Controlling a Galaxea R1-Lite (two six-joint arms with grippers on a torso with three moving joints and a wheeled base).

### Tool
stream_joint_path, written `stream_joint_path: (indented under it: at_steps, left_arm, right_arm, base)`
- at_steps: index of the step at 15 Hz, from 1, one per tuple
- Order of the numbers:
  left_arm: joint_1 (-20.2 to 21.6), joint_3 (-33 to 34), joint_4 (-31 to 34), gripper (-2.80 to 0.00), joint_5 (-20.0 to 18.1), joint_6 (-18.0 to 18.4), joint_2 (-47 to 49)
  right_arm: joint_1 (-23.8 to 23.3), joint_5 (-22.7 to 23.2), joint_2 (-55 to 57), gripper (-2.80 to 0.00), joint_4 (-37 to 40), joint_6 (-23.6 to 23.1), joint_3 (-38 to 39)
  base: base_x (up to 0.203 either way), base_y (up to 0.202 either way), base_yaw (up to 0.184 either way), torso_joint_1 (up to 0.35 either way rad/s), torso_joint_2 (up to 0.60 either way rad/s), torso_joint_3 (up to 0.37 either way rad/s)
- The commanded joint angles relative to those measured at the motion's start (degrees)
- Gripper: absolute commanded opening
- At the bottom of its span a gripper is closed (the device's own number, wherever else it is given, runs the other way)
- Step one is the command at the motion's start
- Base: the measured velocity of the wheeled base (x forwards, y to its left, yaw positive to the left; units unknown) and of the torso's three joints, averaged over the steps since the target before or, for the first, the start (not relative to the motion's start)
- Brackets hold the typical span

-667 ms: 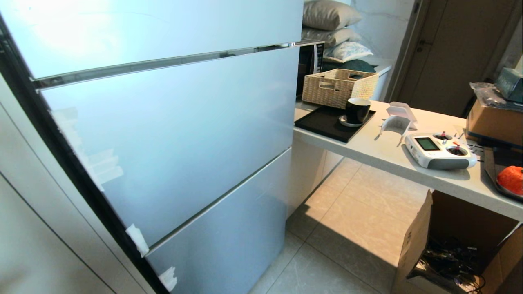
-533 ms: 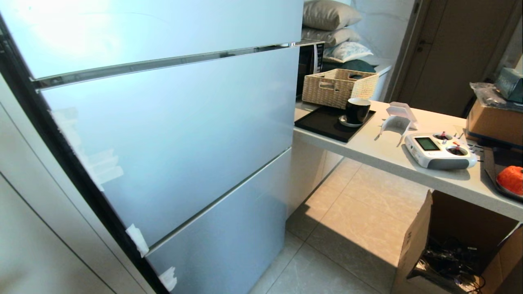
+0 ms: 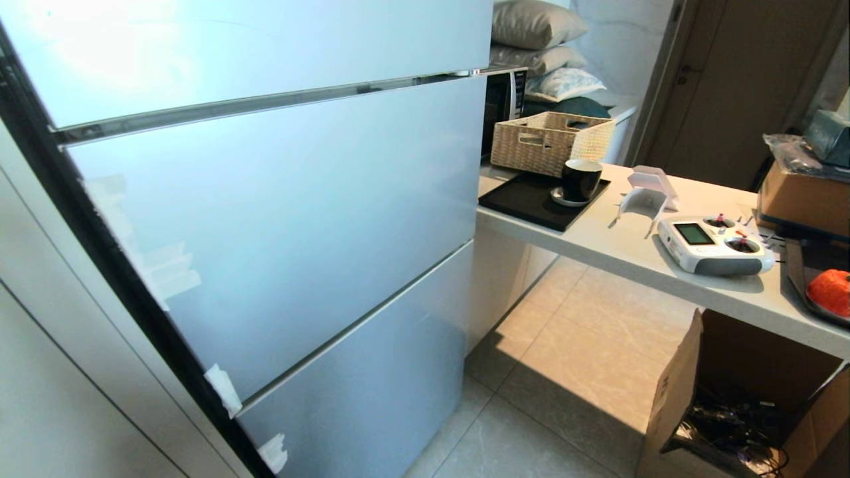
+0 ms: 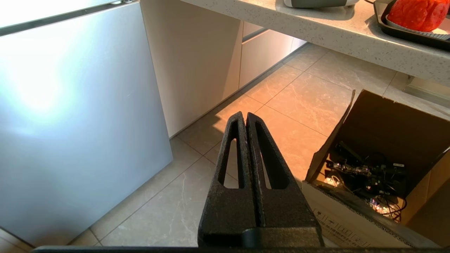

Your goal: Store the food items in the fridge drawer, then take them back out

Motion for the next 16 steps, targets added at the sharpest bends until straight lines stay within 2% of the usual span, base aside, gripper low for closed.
stream_joint_path:
  at_steps: [1,3,6,9,13,16]
  left_arm:
    - [-0.7,-8.2,-0.4,-2.8,0.0,-5.2,11.8]
    - [-1.2,-14.4,-1.7,-2.8,-0.1,-11.2,23.0]
    - [-1.6,-18.3,-11.8,-2.8,0.1,-16.1,36.5]
    - [-1.4,-19.5,-22.3,-2.8,0.8,-17.8,46.8]
    - [-1.2,-19.4,-38.5,-2.8,7.1,-19.1,59.2]
    - [-1.2,-20.4,-41.7,-2.8,8.4,-19.4,63.6]
  right_arm:
    - [0.0,0.0,0.0,-2.8,0.0,0.0,0.0]
    - [0.0,0.0,0.0,-2.8,0.0,-0.1,0.0]
    - [0.0,0.0,0.0,-2.8,0.0,0.0,0.0]
    - [0.0,0.0,0.0,-2.8,0.0,0.0,0.0]
    - [0.0,0.0,0.0,-2.8,0.0,0.0,0.0]
    - [0.0,0.0,0.0,-2.8,0.0,0.0,0.0]
  base:
    - [0.0,0.0,0.0,0.0,0.0,0.0]
    - [0.0,0.0,0.0,0.0,0.0,0.0]
    - [0.0,0.0,0.0,0.0,0.0,0.0]
    - [0.0,0.0,0.0,0.0,0.0,0.0]
    - [0.0,0.0,0.0,0.0,0.0,0.0]
    - [0.0,0.0,0.0,0.0,0.0,0.0]
